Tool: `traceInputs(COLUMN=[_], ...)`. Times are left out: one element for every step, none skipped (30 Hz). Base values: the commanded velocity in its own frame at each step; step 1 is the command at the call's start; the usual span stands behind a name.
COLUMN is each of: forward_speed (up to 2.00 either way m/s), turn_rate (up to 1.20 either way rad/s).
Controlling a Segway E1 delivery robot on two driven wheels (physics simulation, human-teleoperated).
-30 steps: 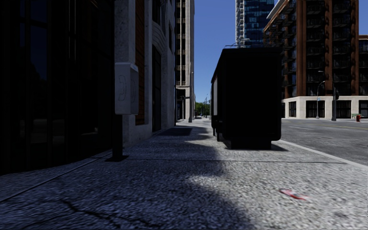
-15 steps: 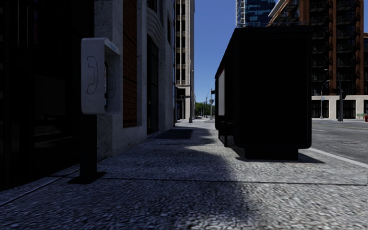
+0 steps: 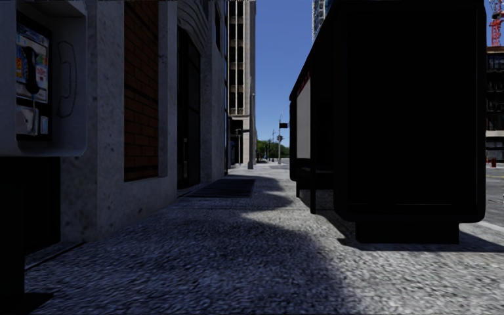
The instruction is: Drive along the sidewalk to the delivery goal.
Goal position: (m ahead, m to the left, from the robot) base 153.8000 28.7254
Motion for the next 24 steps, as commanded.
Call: traceInputs(forward_speed=[2.00, 2.00, 2.00, 2.00, 2.00, 2.00, 2.00, 2.00, 2.00, 2.00, 2.00, 2.00, 2.00, 2.00, 2.00, 2.00, 2.00, 2.00, 2.00, 2.00, 2.00, 2.00, 2.00, 2.00], turn_rate=[-0.35, -0.35, -0.35, -0.35, -0.35, -0.35, -0.12, -0.12, 0.00, 0.00, 0.00, 0.00, 0.00, 0.00, 0.00, 0.00, 0.00, 0.00, 0.00, 0.00, 0.00, 0.00, 0.00, 0.00])
